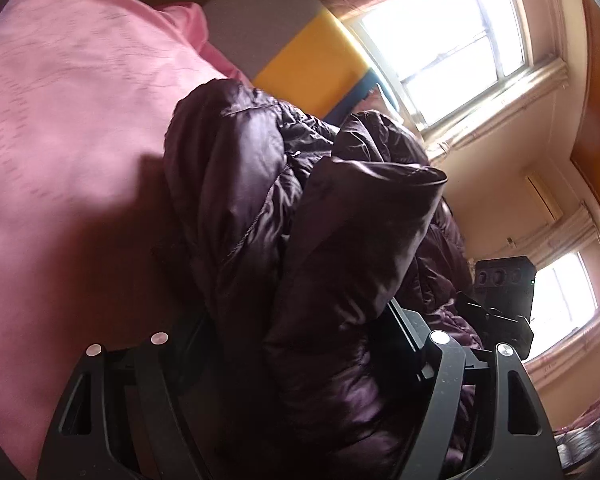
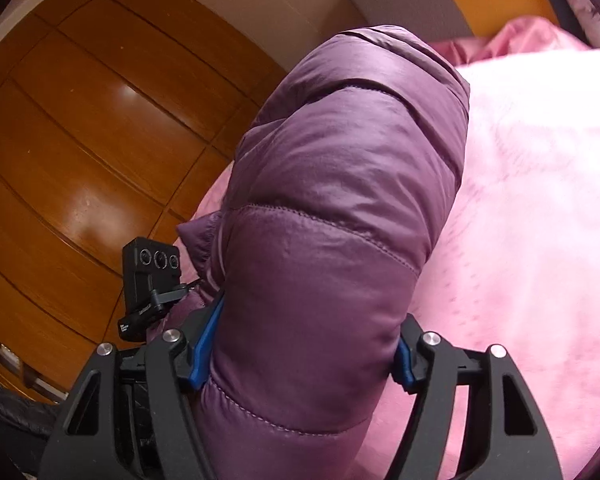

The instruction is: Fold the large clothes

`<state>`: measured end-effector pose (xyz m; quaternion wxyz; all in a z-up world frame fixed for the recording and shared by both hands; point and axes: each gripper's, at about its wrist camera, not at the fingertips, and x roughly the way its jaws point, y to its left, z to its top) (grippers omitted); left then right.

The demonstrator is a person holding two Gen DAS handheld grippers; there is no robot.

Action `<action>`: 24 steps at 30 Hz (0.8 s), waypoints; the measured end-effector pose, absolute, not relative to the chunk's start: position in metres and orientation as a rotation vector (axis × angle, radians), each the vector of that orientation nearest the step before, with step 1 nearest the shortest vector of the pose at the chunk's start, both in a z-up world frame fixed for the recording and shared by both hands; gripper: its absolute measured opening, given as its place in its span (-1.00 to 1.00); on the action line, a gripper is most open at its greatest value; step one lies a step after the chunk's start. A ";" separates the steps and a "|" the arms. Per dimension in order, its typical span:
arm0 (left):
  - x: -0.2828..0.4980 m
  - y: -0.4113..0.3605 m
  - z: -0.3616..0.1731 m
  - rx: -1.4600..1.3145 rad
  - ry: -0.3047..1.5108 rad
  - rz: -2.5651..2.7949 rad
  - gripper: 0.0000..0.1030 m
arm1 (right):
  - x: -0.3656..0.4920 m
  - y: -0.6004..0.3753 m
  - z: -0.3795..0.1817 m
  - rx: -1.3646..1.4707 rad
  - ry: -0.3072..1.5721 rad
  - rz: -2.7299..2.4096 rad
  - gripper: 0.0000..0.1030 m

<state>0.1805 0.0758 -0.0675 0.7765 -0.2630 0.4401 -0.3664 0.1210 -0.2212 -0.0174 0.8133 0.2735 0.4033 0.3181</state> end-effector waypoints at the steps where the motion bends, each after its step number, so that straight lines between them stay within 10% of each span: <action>1: 0.187 0.060 -0.063 -0.552 0.958 -0.818 0.44 | 0.117 -0.236 -0.010 0.585 0.833 0.660 0.28; 14: 0.260 -0.231 -0.045 -0.006 1.089 -0.914 0.33 | 0.106 -0.419 -0.038 0.600 0.816 0.163 0.33; 19: 0.242 -0.238 -0.050 0.028 1.034 -0.858 0.35 | 0.086 -0.437 -0.053 0.675 0.821 0.082 0.84; 24: 0.236 -0.214 -0.043 0.012 0.965 -0.785 0.35 | 0.080 -0.443 -0.005 0.640 0.756 -0.120 0.84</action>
